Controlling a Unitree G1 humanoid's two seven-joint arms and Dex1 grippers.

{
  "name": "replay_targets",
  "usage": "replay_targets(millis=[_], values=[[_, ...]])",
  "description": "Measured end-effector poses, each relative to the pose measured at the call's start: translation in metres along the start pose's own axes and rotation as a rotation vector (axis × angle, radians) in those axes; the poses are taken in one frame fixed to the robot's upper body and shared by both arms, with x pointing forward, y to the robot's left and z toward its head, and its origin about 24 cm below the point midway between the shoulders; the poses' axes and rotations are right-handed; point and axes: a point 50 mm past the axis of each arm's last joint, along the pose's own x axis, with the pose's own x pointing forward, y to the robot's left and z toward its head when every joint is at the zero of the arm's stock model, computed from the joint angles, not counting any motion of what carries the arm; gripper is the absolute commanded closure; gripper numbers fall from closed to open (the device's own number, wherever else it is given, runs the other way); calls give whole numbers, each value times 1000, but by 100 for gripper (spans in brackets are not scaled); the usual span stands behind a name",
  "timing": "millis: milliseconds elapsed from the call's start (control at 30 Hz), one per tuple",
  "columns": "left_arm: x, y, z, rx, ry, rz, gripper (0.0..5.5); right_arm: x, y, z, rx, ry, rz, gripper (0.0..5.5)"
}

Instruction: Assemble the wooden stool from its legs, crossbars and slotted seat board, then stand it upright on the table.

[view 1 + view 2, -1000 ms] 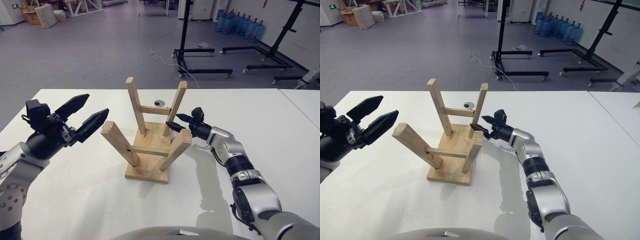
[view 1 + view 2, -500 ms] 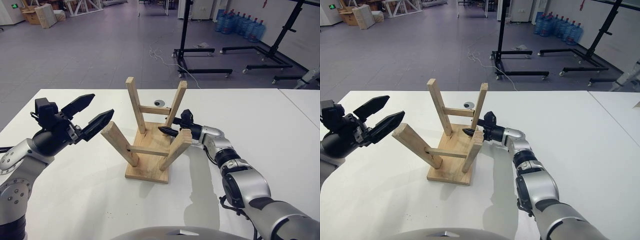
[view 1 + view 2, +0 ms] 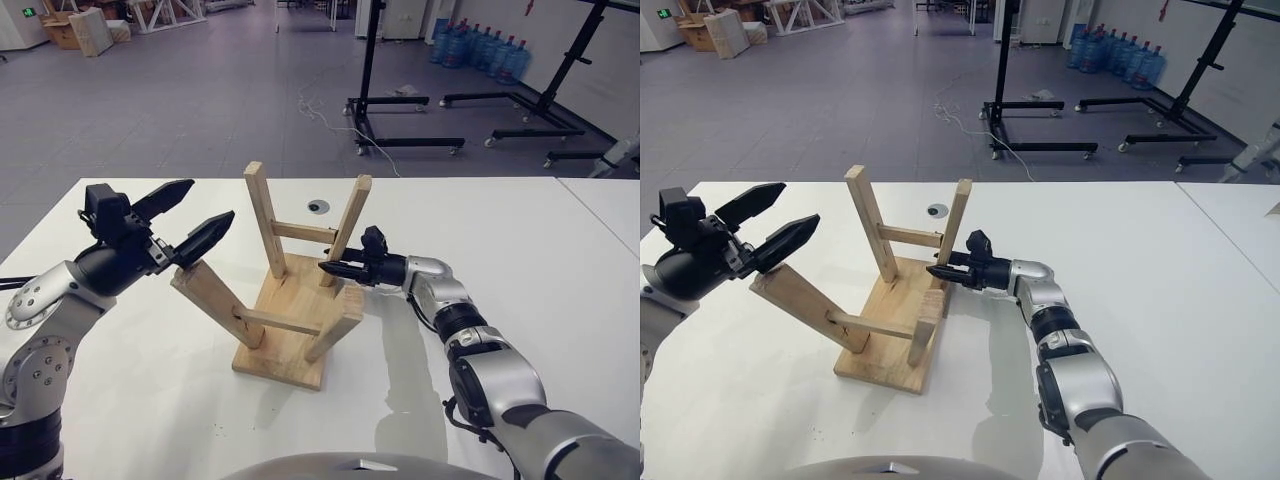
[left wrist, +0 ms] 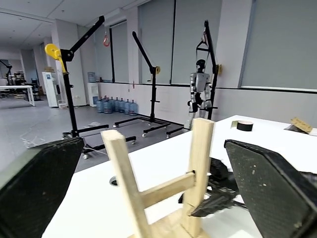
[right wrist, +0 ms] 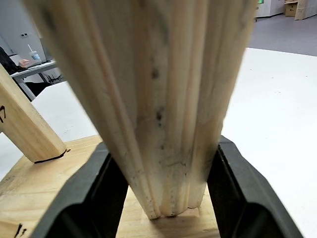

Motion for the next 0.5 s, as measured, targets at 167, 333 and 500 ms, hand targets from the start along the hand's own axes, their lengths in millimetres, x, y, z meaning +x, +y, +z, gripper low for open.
replay_targets(millis=[167,333,500], values=[[-11,8,6,43,-9,73,32,-21,20,-6,-78,-38,-149,339],[-25,8,3,47,14,131,32,-48,60,-12,-46,-37,-387,339],[-35,5,-1,49,38,185,32,-66,98,-21,-14,-9,-653,339]])
